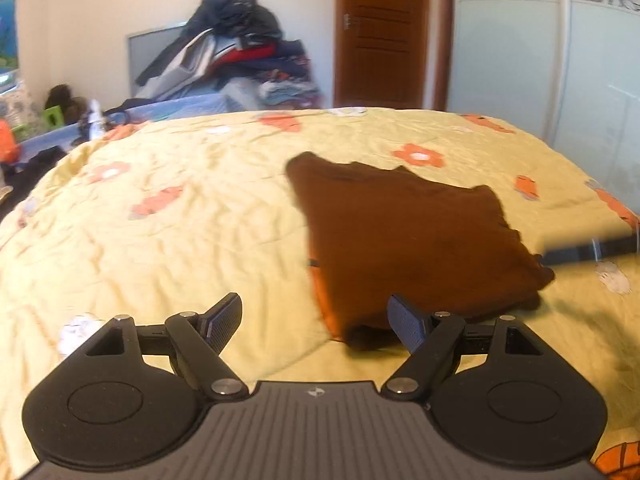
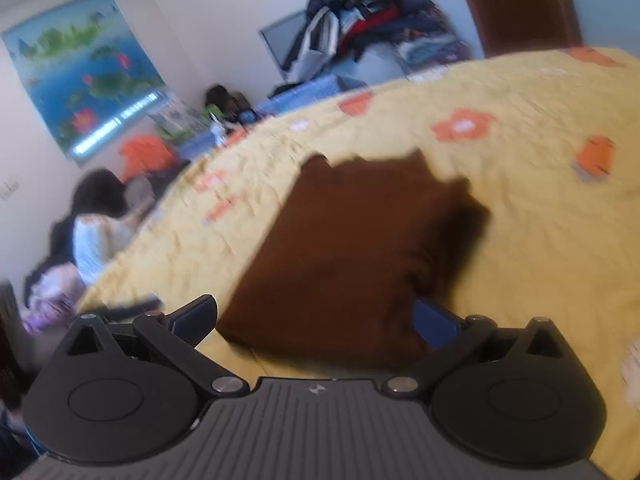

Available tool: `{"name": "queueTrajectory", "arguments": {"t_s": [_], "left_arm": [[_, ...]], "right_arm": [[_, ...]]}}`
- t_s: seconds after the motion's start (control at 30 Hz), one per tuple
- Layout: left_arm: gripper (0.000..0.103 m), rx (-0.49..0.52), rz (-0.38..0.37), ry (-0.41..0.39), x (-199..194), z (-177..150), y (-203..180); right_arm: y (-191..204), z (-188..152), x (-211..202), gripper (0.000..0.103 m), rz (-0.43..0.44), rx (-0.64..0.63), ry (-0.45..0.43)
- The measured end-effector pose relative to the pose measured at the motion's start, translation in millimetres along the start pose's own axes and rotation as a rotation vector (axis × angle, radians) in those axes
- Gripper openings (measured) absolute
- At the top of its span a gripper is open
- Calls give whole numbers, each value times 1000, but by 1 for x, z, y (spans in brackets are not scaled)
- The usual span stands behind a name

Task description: Fold small clothes

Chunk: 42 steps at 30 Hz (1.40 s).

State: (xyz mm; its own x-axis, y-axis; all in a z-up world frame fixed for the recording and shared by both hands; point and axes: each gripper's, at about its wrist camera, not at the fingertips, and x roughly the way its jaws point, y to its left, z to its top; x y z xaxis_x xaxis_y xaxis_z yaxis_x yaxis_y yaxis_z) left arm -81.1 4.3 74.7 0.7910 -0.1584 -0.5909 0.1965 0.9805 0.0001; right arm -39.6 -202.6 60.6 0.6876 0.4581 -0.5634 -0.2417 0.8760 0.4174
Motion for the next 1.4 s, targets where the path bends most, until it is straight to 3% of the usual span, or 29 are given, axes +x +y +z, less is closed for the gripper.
{"name": "queueTrajectory", "arguments": {"t_s": [0.17,0.27,0.33,0.37,0.43,0.6,0.83,1.1,1.4], "left_arm": [[82,-4,8,65,21,5,-12],[82,-9,22,142,38,-12,-30],[82,-21,22,191,49,-24,-39],[90,-31,29,209,54,-28,-41],[103,-35,66,192,56,-34,-42],[103,-49,59,191,53,-33,-37],[103,-29,54,132,58,-31,-35],[103,-44,56,65,56,-40,-35],[103,-38,42,61,57,-40,-34]], "right_arm": [[-10,-31,18,103,-243,-17,85],[-8,-43,29,103,-302,28,126],[-1,-50,33,103,-337,6,101],[3,-51,34,103,-358,-7,93],[9,-55,38,103,-396,-29,83],[23,-56,55,103,-494,-124,131],[15,-65,56,103,-478,-163,-11],[16,-65,56,103,-486,-156,-21],[17,-69,56,103,-496,-155,-39]]}}
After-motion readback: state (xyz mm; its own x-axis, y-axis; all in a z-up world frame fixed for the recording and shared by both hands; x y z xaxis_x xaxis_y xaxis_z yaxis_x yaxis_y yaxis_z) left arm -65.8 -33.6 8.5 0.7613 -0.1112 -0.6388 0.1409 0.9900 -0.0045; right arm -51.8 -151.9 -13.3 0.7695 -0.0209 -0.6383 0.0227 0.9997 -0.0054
